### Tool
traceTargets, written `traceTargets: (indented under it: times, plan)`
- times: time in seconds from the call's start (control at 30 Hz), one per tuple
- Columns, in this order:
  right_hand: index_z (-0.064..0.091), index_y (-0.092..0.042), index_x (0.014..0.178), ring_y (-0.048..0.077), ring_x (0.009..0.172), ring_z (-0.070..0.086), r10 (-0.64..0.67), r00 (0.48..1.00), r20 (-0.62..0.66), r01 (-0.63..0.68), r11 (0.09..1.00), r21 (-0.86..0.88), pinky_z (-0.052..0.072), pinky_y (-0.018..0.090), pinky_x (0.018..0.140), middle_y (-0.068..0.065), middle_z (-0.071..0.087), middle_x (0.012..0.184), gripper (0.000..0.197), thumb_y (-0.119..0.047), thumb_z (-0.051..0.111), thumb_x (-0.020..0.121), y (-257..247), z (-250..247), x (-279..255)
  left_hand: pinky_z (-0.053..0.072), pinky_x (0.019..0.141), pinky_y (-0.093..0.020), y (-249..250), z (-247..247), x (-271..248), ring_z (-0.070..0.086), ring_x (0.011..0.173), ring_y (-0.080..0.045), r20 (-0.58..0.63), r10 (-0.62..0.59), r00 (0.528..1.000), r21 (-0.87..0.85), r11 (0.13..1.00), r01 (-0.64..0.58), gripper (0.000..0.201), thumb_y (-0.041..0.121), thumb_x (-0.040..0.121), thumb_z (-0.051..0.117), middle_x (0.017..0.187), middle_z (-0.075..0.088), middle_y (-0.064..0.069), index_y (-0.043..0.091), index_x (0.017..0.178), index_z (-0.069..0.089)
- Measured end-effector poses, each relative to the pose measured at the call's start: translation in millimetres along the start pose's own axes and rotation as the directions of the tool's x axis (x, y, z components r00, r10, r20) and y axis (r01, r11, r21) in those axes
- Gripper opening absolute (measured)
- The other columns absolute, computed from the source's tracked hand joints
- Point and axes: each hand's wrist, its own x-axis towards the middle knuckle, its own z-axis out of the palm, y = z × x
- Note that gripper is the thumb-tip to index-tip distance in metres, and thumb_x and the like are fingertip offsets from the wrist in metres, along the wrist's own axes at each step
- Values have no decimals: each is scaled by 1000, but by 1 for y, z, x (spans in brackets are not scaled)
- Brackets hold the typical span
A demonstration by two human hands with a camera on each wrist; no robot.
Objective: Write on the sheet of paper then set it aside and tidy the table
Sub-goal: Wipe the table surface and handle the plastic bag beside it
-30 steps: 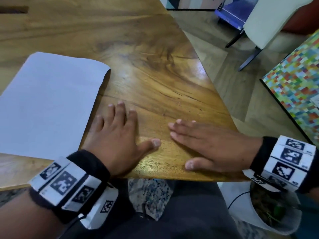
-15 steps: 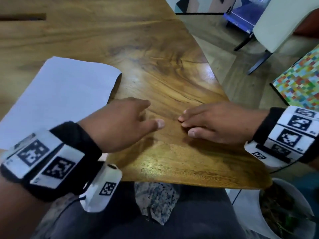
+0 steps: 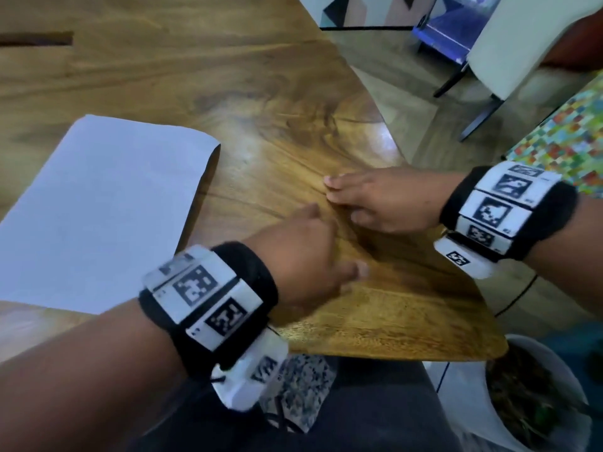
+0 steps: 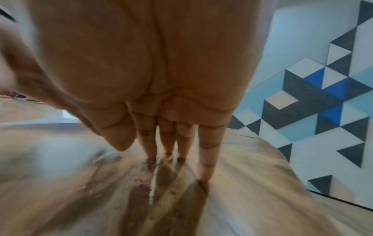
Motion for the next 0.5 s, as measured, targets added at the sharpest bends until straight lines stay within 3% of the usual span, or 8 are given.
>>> traceTargets:
  times: [0.07, 0.13, 0.23, 0.3, 0.37, 0.43, 0.5]
  plan:
    - [53, -26, 139, 14, 133, 47, -21, 1000, 18, 21, 1000, 21, 39, 38, 110, -5, 46, 150, 41, -30, 44, 99, 7, -8, -15, 38, 113, -44, -17, -17, 11, 36, 144, -29, -70, -79, 994, 45, 996, 82, 75, 68, 91, 55, 162, 25, -13, 18, 145, 43]
    - [56, -33, 134, 14, 116, 59, 86, 995, -41, -82, 993, 86, 46, 39, 103, -8, 62, 132, 39, -34, 40, 98, 19, -14, -21, 31, 119, -51, -30, -31, 22, 19, 153, -30, -69, -147, 987, 148, 977, 156, 91, 73, 89, 51, 168, 10, -11, 17, 157, 26]
    - [43, -21, 144, 25, 131, 47, 242, 965, -97, -231, 967, 111, 35, 33, 110, 3, 46, 147, 46, -24, 42, 99, 34, -7, -19, 25, 121, -57, -32, -30, 37, 5, 155, -36, -7, -159, 987, 282, 947, 155, 106, 82, 86, 42, 169, 0, -15, 13, 161, 12]
    - [30, -14, 151, 28, 144, 31, 271, 962, 18, -272, 960, 61, 23, 32, 117, 8, 24, 160, 53, -21, 42, 99, 33, 6, -21, 19, 123, -57, -21, -19, 43, -3, 155, -39, 40, -141, 989, 341, 933, 119, 113, 85, 83, 41, 169, -10, -16, 13, 162, 4]
    - [16, -14, 156, 23, 151, 10, 271, 957, 107, -276, 960, 36, 12, 34, 123, 10, 4, 165, 62, -25, 41, 100, 23, 15, -29, 12, 124, -56, -6, -6, 44, -10, 154, -40, 78, -72, 994, 382, 923, 37, 118, 86, 82, 41, 168, -17, -16, 13, 162, -3]
    - [16, -16, 156, 20, 152, 8, 214, 969, 124, -224, 972, 68, 13, 36, 124, 9, 4, 165, 63, -29, 41, 100, 14, 16, -41, 8, 125, -53, 7, 3, 42, -12, 155, -36, 143, 45, 989, 344, 935, -92, 116, 85, 83, 40, 168, -17, -15, 13, 163, -3]
    - [28, -21, 153, 19, 148, 24, 179, 981, 74, -189, 971, 145, 24, 36, 120, 6, 21, 162, 57, -32, 43, 100, 11, 13, -56, 10, 125, -46, 15, 4, 38, -8, 156, -28, 190, 150, 970, 253, 948, -196, 110, 81, 86, 41, 170, -13, -11, 14, 163, 2]
